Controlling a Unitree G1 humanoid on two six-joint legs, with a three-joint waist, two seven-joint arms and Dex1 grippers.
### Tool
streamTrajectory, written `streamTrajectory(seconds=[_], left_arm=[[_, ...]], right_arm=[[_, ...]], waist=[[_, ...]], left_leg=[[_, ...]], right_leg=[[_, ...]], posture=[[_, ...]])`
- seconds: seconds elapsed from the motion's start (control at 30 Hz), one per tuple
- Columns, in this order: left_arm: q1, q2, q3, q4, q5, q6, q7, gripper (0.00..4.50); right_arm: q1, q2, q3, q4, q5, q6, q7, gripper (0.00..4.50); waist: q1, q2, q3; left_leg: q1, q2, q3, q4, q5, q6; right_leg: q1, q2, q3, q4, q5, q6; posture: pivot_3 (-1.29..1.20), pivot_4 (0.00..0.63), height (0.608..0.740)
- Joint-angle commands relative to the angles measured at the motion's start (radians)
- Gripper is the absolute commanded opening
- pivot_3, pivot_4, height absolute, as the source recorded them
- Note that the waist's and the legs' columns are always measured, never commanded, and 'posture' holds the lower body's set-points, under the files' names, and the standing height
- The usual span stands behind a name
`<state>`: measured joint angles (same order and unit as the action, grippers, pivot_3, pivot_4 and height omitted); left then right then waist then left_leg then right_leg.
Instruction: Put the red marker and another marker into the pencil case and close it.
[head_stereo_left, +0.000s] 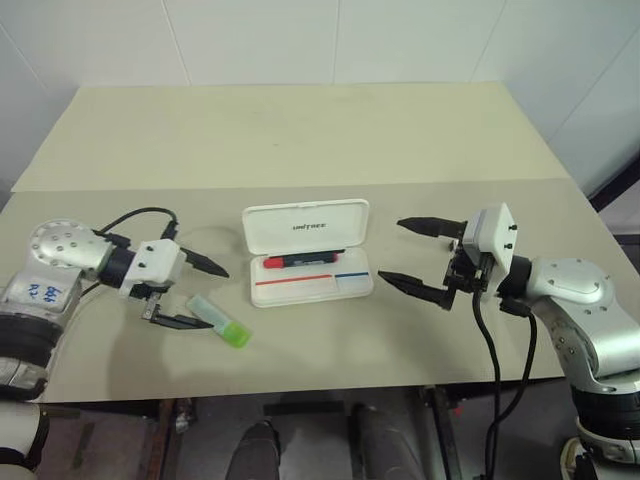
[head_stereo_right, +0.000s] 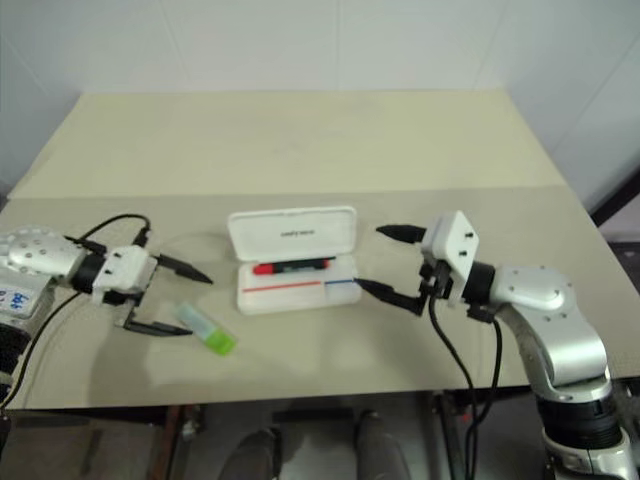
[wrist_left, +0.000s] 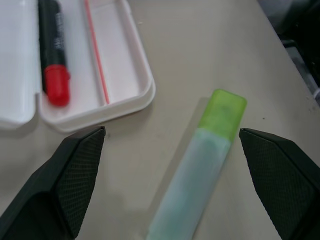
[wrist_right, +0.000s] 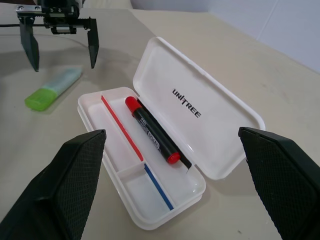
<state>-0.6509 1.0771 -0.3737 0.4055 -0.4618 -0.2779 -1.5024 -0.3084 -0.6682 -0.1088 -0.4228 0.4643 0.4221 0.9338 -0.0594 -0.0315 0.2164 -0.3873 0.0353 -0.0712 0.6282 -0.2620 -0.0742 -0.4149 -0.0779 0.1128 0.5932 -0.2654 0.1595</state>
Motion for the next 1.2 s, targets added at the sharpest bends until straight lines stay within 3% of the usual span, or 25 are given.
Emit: streamTrajectory(seconds=[0.03, 0.17, 0.57, 1.07, 1.17, 1.2], left_arm=[[-0.017, 0.097, -0.088, -0.040, -0.111, -0.019, -0.112, 4.50], [-0.033, 0.172, -0.183, -0.044, -0.160, -0.054, -0.112, 4.50], [-0.141, 0.046, -0.280, 0.140, -0.106, -0.123, -0.112, 4.50], [-0.224, 0.021, -0.434, 0.234, -0.092, -0.187, -0.112, 4.50], [-0.233, 0.008, -0.440, 0.259, -0.087, -0.198, -0.112, 3.97], [-0.235, 0.003, -0.439, 0.269, -0.080, -0.207, -0.112, 3.59]], right_arm=[[0.016, -0.027, -0.059, -0.059, 0.029, 0.009, -0.029, 4.48], [0.038, -0.038, -0.074, -0.078, 0.040, 0.014, -0.048, 4.48], [0.035, -0.039, -0.073, -0.099, 0.059, 0.018, -0.092, 4.48], [0.004, -0.038, -0.068, -0.096, 0.060, 0.009, -0.105, 4.48], [0.000, -0.037, -0.066, -0.099, 0.061, 0.008, -0.108, 4.50], [-0.002, -0.037, -0.067, -0.100, 0.062, 0.008, -0.108, 4.50]], waist=[[0.000, 0.000, 0.000], [0.004, 0.000, 0.000], [0.018, 0.000, 0.000], [0.025, 0.000, 0.000], [0.028, 0.000, 0.000], [0.029, 0.000, 0.000]], left_leg=[[0.000, 0.000, 0.000, 0.000, 0.000, 0.000], [0.000, 0.000, 0.000, 0.000, 0.000, 0.001], [0.000, 0.000, 0.000, 0.002, 0.000, 0.001], [0.000, 0.000, 0.000, 0.001, -0.001, 0.001], [0.000, 0.000, 0.000, 0.001, -0.001, 0.001], [0.000, 0.000, 0.000, 0.001, -0.001, 0.001]], right_leg=[[0.000, 0.000, 0.000, 0.000, 0.000, 0.000], [0.000, 0.000, 0.000, 0.001, -0.001, 0.000], [0.001, 0.000, 0.000, 0.000, -0.003, -0.004], [0.000, 0.000, 0.000, 0.002, -0.003, 0.000], [0.000, 0.000, 0.000, 0.002, -0.003, 0.000], [0.000, 0.000, 0.000, 0.002, -0.003, 0.000]], posture=[[0.00, 0.150, 0.740], [0.00, 0.150, 0.740], [0.00, 0.150, 0.740], [0.00, 0.150, 0.740], [0.00, 0.150, 0.740], [0.00, 0.150, 0.740]])
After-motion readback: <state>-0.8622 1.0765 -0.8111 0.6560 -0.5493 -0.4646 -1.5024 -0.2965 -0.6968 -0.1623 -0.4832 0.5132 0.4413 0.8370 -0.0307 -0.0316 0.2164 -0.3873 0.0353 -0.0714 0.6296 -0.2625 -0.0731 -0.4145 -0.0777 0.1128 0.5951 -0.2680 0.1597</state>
